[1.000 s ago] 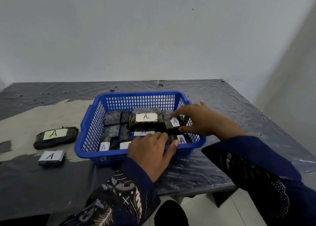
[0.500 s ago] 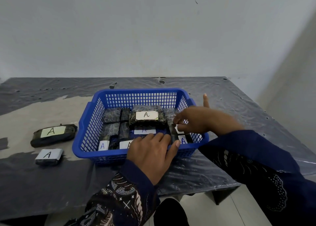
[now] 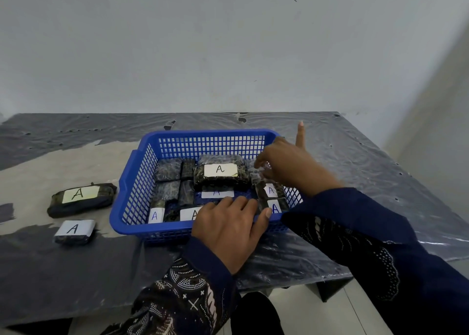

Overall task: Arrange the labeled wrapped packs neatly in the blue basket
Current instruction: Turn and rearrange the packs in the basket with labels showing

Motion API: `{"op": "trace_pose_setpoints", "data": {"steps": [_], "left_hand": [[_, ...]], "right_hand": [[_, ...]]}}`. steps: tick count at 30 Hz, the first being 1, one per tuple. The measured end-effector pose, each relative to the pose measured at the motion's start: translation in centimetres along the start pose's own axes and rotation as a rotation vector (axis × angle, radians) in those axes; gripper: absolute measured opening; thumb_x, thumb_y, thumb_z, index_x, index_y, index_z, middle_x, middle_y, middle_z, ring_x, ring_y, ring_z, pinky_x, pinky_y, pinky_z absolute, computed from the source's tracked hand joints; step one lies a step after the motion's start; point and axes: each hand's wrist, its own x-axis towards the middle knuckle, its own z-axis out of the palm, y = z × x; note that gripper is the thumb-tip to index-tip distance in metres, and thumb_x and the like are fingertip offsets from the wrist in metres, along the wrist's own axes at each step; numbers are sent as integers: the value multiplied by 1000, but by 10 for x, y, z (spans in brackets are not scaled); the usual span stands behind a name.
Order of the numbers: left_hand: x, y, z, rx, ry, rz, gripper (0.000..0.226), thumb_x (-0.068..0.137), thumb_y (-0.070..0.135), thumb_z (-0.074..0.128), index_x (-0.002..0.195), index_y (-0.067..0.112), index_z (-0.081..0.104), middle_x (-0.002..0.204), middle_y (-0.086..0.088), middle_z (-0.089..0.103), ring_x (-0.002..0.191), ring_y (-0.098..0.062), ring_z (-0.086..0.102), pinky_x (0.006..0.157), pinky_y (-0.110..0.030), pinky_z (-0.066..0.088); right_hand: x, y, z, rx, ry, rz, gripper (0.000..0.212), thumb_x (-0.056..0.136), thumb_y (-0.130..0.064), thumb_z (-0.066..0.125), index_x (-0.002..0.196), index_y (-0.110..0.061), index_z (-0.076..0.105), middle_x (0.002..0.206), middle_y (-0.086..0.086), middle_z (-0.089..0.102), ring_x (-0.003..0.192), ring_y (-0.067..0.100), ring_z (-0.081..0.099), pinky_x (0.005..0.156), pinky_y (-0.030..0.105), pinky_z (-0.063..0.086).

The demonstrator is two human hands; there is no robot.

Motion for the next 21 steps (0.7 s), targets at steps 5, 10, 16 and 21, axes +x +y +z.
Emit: {"op": "trace_pose_setpoints", "data": {"steps": [5, 10, 16, 21], "left_hand": [[0, 0, 2, 12, 13, 9, 48, 100, 50, 27, 78, 25, 62, 71, 5, 63, 65, -19, 60, 55, -31, 37], [0, -1, 2, 8, 18, 14, 48, 100, 49, 27, 77, 25, 61, 71, 5, 62, 65, -19, 59, 54, -31, 36], [-2, 0, 1, -8, 25, 5, 46, 100, 49, 27, 76, 25, 60, 70, 5, 61, 63, -19, 57, 54, -31, 35], [-2, 0, -2, -31, 7, 2, 47, 100, 49, 27, 76, 25, 59, 69, 6, 60, 63, -18, 56, 55, -31, 35]], "right_hand": [[18, -5, 10, -40, -56, -35, 11, 90, -35, 69, 99, -34, 75, 98, -13, 74, 112, 14, 64, 101, 67, -28], [25, -4, 14, -27, -104, -30, 14, 90, -35, 70, 104, -35, 72, 104, -11, 72, 116, 16, 62, 110, 69, -20], [27, -5, 7, -40, -213, -33, 27, 90, -39, 70, 116, -33, 69, 112, -10, 70, 123, 18, 57, 110, 74, -13], [28, -5, 0, -20, -262, -10, 25, 91, -32, 70, 112, -19, 69, 109, -1, 71, 114, 21, 60, 110, 72, -15]]}}
